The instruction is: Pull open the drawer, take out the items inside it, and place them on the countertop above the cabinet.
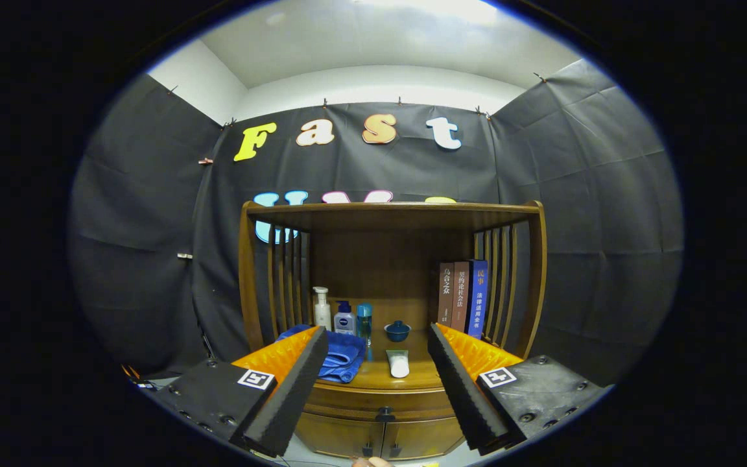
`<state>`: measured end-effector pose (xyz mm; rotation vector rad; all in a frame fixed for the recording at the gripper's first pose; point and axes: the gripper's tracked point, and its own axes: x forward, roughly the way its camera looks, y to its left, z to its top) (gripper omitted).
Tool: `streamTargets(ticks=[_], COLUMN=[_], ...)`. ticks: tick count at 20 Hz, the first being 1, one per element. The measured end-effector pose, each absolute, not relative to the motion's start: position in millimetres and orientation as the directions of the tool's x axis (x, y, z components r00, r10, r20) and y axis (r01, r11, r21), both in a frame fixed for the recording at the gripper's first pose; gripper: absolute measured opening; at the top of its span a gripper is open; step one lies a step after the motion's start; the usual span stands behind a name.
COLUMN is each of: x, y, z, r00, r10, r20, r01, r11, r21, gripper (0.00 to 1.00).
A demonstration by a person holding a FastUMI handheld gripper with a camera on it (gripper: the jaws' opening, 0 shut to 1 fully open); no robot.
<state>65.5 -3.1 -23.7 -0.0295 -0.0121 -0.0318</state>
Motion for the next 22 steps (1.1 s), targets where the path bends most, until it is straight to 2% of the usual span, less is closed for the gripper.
streamTargets(ticks=[22], x=[59.2], y=[-6.7], z=[-21.3], r00=[0.999], r10=[-0.034], r20=[0.0], r01=[0.033], r11=[0.999], r21=[-0.035], gripper=[0.99])
